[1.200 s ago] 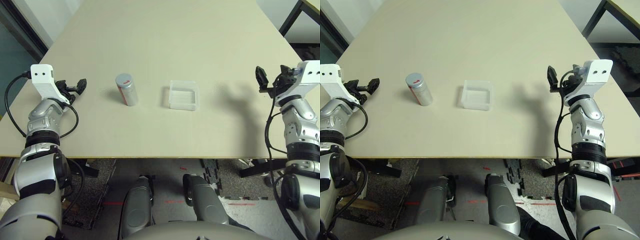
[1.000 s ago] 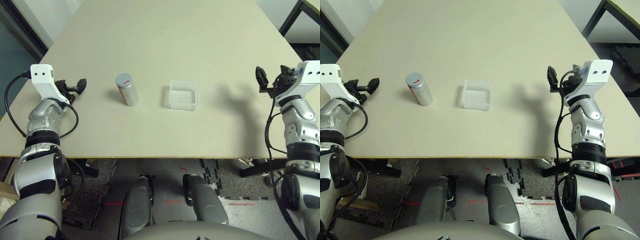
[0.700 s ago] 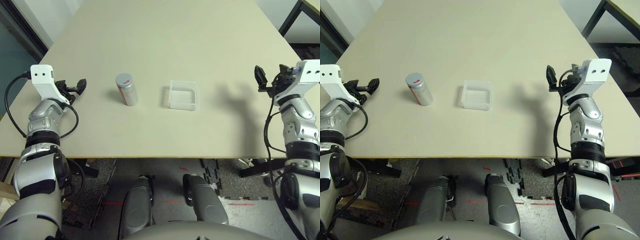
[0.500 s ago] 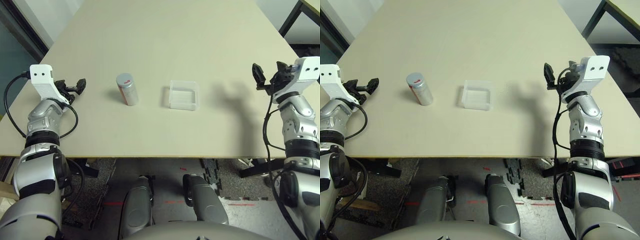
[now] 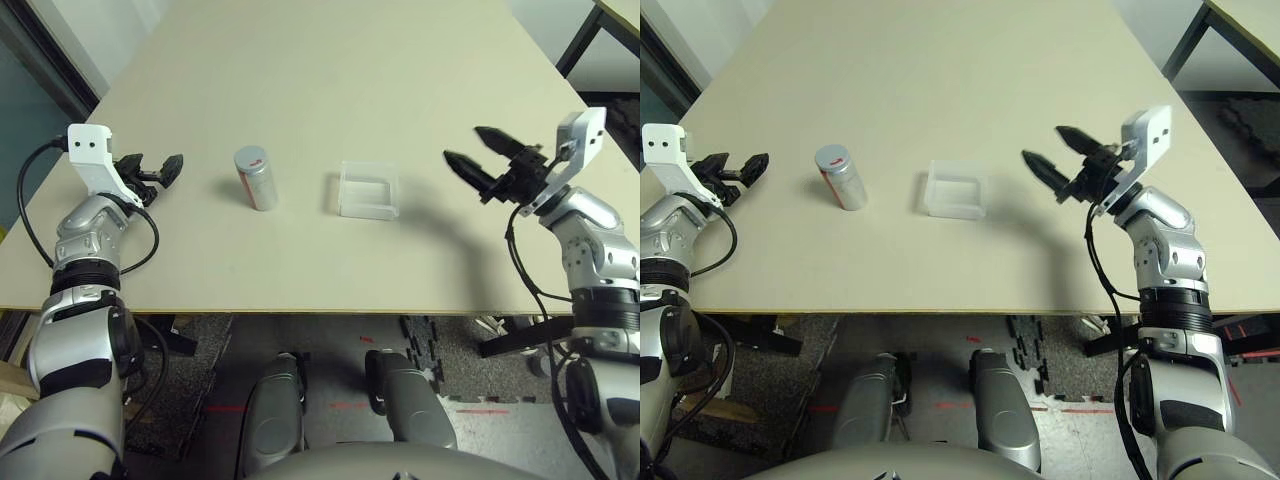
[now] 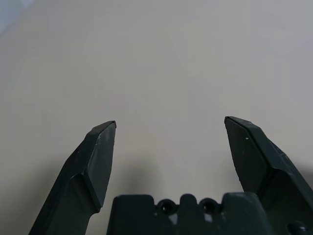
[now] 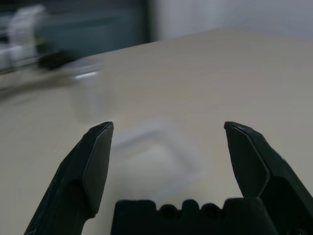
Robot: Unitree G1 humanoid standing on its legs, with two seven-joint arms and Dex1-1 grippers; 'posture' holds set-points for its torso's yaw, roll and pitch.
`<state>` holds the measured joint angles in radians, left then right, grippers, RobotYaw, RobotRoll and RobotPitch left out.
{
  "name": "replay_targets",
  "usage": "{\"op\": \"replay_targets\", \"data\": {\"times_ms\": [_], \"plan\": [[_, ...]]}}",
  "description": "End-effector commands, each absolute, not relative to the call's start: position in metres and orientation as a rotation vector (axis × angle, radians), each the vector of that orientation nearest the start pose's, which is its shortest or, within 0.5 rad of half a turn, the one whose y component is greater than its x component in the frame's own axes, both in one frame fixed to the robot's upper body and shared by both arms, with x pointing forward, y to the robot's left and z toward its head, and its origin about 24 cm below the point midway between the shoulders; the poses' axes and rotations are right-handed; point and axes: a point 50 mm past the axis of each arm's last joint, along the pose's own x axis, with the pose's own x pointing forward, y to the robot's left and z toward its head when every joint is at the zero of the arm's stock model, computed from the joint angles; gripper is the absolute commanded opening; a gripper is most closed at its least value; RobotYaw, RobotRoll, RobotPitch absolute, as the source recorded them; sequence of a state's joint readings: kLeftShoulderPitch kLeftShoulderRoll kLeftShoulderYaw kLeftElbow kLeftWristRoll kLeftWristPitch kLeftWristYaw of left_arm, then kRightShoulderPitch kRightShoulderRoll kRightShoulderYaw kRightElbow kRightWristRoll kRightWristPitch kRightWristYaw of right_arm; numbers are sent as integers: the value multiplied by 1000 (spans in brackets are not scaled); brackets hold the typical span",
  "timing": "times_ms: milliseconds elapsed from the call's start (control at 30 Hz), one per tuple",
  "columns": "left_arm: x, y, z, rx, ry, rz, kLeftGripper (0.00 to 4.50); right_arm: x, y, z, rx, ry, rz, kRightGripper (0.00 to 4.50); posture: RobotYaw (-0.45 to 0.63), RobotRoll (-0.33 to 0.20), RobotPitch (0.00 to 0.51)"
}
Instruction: Pour the medicine from the bottle into the box.
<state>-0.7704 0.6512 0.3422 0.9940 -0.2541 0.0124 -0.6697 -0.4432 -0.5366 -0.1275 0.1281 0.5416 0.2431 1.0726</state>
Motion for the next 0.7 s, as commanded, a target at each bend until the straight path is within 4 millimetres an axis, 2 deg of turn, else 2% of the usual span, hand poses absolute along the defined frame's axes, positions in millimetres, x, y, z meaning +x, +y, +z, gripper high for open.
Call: {"op": "replay_targets", "data": {"times_ms": [33,200,500,700], "plan": [[345,327,140,-25,16,-213,4447,291,-195,159,-36,-105,1163,4500,-74,0,125],[335,317,138,-3,-43,-312,4447,288,-183,153,-57,-61,1242,4500,-60,0,123],[304,295,123,-55,-64,-460,4447,297,-174,145,-75,-51,1249,4500,-36,0,127],[292,274,113,-41,-48,-529,4447,302,-172,142,-85,-50,1237,4500,-26,0,126]]}}
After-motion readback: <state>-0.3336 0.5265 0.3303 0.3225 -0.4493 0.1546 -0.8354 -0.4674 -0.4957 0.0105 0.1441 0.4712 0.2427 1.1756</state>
